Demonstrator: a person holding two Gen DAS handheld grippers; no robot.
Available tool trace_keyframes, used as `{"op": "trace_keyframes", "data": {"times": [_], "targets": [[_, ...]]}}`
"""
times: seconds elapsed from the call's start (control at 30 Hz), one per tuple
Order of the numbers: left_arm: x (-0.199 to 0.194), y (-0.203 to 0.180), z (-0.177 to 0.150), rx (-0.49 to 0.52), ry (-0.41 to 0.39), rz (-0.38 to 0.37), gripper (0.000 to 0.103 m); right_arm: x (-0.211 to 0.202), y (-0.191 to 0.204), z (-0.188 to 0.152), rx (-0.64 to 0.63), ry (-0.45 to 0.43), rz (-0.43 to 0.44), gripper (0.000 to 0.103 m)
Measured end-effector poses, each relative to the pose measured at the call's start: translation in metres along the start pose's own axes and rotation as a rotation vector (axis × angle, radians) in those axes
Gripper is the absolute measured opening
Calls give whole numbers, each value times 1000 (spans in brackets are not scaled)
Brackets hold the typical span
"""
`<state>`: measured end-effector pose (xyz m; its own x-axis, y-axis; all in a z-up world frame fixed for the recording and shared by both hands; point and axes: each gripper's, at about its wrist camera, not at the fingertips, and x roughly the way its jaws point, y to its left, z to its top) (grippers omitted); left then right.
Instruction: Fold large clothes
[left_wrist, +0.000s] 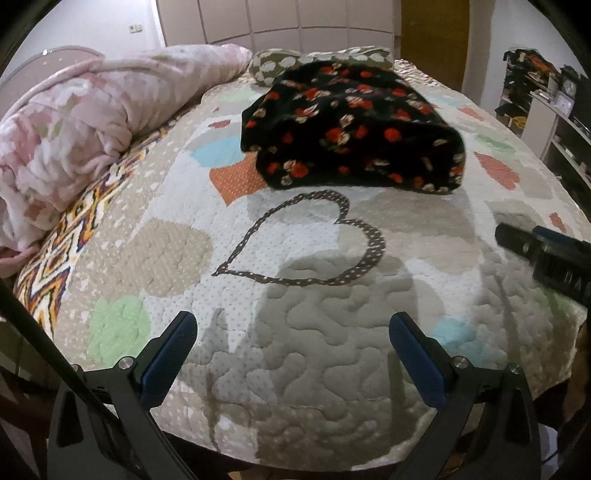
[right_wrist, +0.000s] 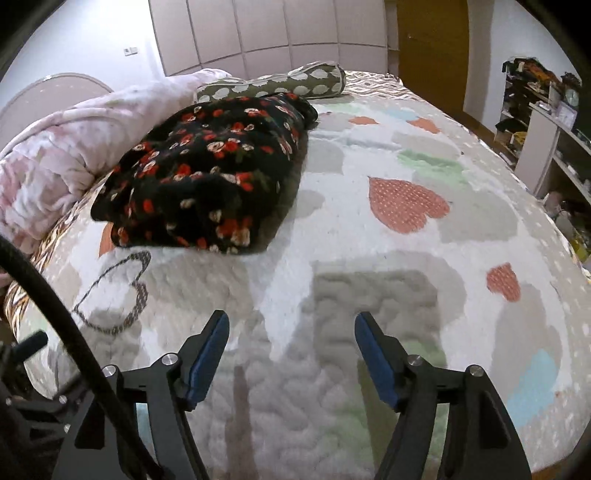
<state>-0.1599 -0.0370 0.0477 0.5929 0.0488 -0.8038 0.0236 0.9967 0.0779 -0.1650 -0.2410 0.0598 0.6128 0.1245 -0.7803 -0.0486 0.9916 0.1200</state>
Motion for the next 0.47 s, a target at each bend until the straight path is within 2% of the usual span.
{"op": "trace_keyframes", "data": {"times": [0.2, 0.47], "targets": [[-12, -3, 2, 12, -25, -9, 103, -13, 14, -11, -50, -27, -20, 79], [-2, 5, 5, -18, 12, -21, 103, -14, 27, -12, -96, -40, -24, 80]]}}
